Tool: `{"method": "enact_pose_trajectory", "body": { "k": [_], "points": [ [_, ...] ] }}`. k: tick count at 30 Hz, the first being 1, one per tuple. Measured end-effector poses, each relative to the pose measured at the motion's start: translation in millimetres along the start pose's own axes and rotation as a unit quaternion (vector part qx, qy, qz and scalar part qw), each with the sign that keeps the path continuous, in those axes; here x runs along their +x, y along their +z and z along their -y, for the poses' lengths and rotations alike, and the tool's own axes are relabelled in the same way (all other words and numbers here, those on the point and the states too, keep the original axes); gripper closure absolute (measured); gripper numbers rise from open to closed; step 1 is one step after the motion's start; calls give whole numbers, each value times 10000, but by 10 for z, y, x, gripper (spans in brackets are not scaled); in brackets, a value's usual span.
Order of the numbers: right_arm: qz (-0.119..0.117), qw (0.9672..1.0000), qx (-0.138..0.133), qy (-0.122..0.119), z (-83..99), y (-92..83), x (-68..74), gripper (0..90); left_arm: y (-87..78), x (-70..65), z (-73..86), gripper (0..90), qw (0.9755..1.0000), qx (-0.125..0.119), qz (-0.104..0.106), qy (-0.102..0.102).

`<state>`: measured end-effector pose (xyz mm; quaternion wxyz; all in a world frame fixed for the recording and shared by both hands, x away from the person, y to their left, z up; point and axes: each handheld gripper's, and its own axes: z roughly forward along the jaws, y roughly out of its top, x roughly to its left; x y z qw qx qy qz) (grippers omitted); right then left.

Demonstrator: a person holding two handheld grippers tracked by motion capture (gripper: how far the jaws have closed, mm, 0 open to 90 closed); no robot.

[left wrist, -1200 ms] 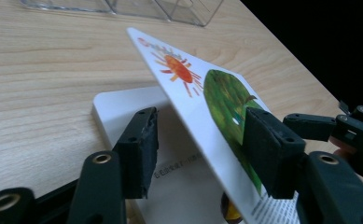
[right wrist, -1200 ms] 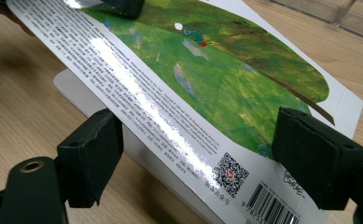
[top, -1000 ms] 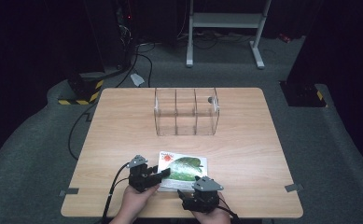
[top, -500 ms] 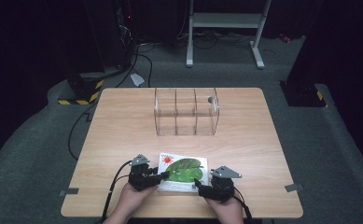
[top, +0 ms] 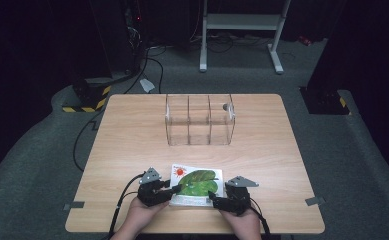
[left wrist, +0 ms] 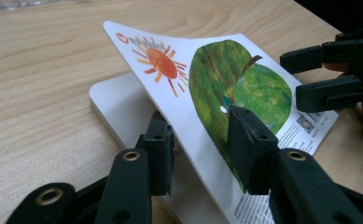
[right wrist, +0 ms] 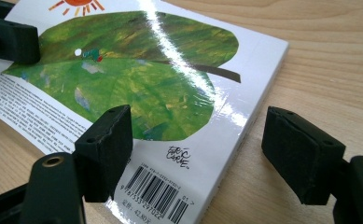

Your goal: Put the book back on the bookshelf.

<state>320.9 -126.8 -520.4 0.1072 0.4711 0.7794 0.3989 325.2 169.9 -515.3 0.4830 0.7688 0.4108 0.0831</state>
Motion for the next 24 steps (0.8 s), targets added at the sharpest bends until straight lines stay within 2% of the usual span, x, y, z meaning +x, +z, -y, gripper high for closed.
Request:
{"method": "enact_pose_trajectory", "body": {
  "k": [3, 5, 6, 11, 14, 20, 21, 24],
  "points": [
    [-100, 9999, 58, -6, -5, 18, -11, 247, -7, -21, 11, 617, 9998, -67, -72, 166],
    [-110, 9999, 71, 19, -6, 18, -10, 247, -8, -33, 14, 616, 9998, -91, -82, 171],
    [-122, 9999, 56, 22, -5, 23, -9, 245, -12, -41, 16, 617, 9995, -124, -110, 263],
    [-143, 9999, 20, -45, 3, 33, 3, 235, -27, -69, 18, 618, 9989, -188, -157, 388],
    [-169, 9998, 13, -55, 4, 35, 0, 229, -45, -90, 15, 619, 9981, -257, -176, 535],
    [-210, 9998, 1, -43, 5, 26, -4, 236, -55, -110, 13, 624, 9973, -329, -197, 620],
    [-212, 9998, -21, -19, 5, 21, -3, 240, -65, -115, 9, 627, 9965, -355, -222, 720],
    [-200, 9998, -50, -9, 4, 15, -12, 242, -72, -135, 10, 633, 9961, -420, -216, 741]
  ]
}}
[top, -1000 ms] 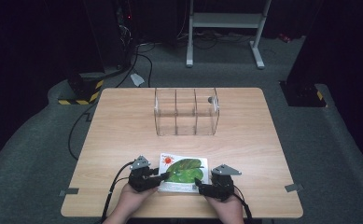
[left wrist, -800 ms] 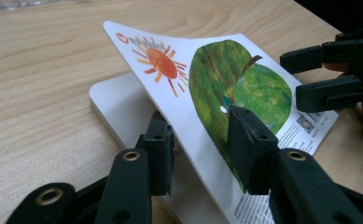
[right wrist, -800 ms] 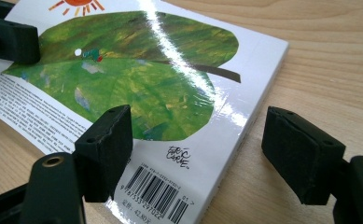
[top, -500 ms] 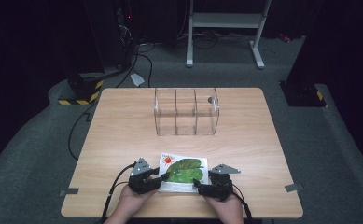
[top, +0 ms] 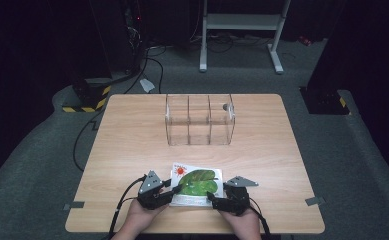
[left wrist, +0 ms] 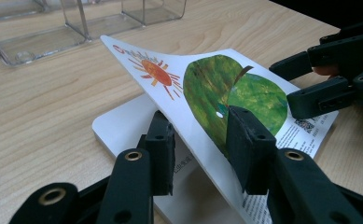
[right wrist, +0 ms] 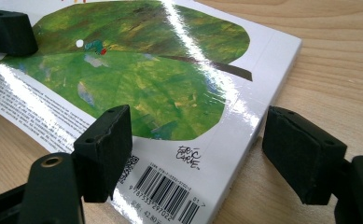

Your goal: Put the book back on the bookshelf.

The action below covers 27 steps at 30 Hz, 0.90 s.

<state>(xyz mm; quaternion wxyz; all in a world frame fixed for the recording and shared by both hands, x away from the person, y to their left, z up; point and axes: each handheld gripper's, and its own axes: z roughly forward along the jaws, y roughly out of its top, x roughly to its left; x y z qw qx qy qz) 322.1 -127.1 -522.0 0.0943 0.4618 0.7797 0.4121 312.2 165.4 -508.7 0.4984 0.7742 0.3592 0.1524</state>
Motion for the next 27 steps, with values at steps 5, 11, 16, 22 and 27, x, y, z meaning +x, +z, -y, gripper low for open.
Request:
{"method": "enact_pose_trajectory", "body": {
  "k": [5, 11, 16, 22, 27],
  "points": [
    [-58, 9999, -38, 117, -3, -16, -4, 242, -21, -24, -6, 638, 9998, -46, -35, 174],
    [-42, 9999, -42, 127, -2, -16, -2, 243, -34, -32, 1, 647, 9994, -49, -19, 331],
    [-88, 9998, -105, 148, 0, -28, -19, 245, -80, -52, -1, 648, 9981, -185, 0, 586],
    [-202, 9993, -107, 309, -5, -22, -37, 230, -120, -95, -1, 655, 9955, -327, -15, 890],
    [-284, 9987, -68, 411, -16, -2, -48, 210, -135, -112, 1, 655, 9940, -404, -32, 1015]
  ]
}}
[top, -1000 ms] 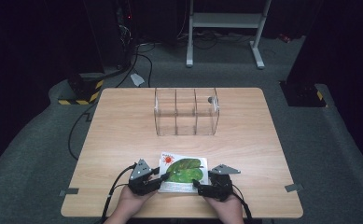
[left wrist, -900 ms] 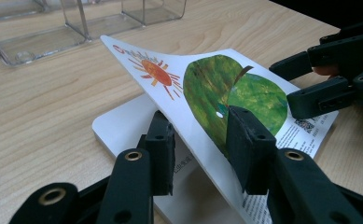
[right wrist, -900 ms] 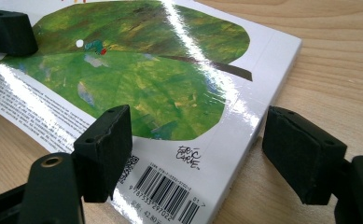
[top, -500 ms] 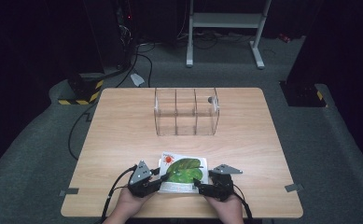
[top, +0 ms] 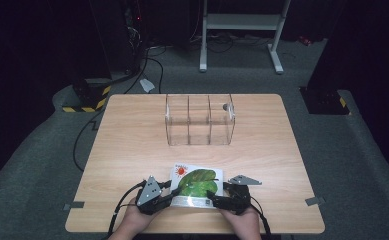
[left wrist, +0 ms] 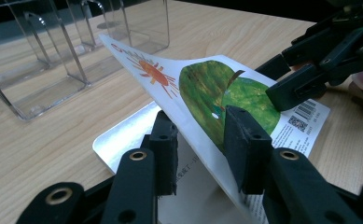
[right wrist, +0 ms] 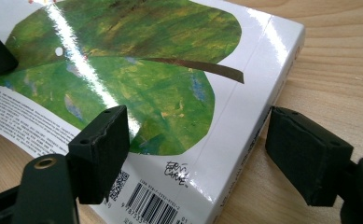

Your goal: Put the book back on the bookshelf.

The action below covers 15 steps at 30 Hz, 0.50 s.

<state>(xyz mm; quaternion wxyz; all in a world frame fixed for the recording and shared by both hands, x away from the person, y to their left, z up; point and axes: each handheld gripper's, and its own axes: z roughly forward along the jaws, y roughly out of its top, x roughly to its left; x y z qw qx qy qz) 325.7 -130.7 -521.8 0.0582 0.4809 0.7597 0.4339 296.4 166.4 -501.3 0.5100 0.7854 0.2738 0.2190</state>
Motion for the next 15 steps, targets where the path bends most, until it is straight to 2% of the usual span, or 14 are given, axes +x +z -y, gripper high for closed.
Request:
{"method": "enact_pose_trajectory", "body": {
  "k": [5, 9, 13, 15],
  "points": [
    [-75, 9998, 58, 166, -33, 40, -36, 189, 8, 0, 5, 655, 10000, 8, 3, -10],
    [-74, 9998, 51, 169, -47, 50, -48, 191, 9, -4, 7, 655, 10000, 3, -12, 3],
    [-89, 9996, 78, 243, -56, 36, -65, 229, 8, -20, 7, 656, 9999, -1, -54, 102],
    [-101, 9996, 69, 243, -58, 35, -68, 226, -4, -38, 2, 656, 9997, -42, -79, 221]
  ]
}}
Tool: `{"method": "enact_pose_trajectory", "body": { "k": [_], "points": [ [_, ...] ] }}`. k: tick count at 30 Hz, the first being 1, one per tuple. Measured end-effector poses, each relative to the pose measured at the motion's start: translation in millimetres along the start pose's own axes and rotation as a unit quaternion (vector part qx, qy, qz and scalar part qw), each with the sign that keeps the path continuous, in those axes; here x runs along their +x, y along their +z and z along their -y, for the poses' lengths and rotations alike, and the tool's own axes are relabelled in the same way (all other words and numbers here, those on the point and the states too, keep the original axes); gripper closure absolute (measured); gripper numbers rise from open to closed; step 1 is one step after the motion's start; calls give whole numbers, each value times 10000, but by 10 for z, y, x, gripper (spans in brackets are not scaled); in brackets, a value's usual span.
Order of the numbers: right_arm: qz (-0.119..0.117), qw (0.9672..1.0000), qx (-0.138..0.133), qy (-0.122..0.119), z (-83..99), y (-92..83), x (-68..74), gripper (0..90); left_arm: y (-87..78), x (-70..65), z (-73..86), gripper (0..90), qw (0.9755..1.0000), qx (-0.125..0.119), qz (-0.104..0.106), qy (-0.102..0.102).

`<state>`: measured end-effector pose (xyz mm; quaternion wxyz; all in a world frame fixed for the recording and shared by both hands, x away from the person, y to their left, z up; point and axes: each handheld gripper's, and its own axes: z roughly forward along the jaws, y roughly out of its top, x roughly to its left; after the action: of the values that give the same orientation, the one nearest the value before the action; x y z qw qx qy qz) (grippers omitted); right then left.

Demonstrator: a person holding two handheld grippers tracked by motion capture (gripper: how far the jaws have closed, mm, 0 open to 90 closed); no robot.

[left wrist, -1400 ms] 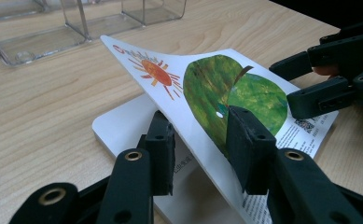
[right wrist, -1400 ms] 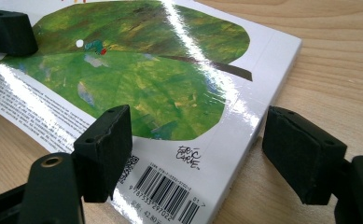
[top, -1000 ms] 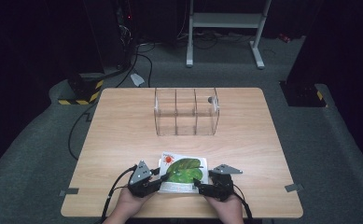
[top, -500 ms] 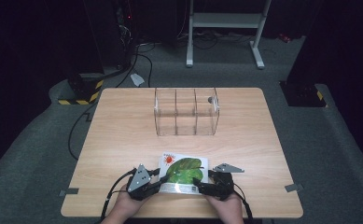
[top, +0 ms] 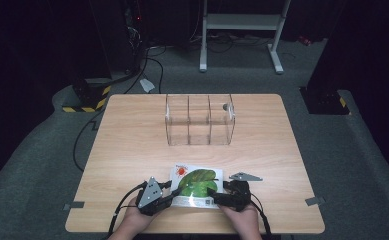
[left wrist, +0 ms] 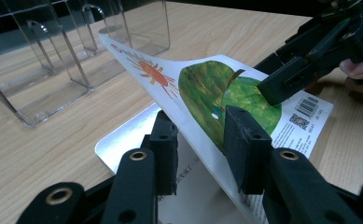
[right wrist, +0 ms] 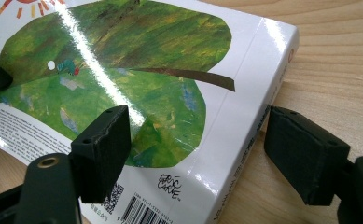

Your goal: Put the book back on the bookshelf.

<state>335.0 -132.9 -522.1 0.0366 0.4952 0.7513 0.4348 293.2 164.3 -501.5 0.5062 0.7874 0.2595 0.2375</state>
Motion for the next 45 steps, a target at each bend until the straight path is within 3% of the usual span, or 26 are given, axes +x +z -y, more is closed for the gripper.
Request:
{"method": "enact_pose_trajectory", "body": {
  "k": [5, 12, 14, 26, 36, 40, 45],
  "points": [
    [-136, 9999, -19, 29, -6, 4, -20, 212, -17, -25, 0, 656, 9999, -98, -25, 140],
    [-155, 9999, -15, -2, -5, -4, -13, 240, -14, -6, 15, 657, 10000, -55, -6, 74],
    [-32, 9999, -151, -52, -6, -44, 0, 312, -1, 21, 32, 668, 10000, 7, 35, -59],
    [295, 9984, -413, -230, -21, -120, 77, 388, 16, 25, 21, 686, 9998, 75, -55, -197],
    [434, 9963, -614, -422, -25, -173, 106, 442, 24, 39, 18, 692, 9995, 85, -113, -300],
    [506, 9946, -741, -527, -30, -212, 126, 478, 23, 43, 20, 691, 9994, 132, -147, -270],
    [692, 9902, -964, -736, -36, -277, 161, 521, 41, 24, 23, 693, 9993, 219, -209, -225]
  ]
}}
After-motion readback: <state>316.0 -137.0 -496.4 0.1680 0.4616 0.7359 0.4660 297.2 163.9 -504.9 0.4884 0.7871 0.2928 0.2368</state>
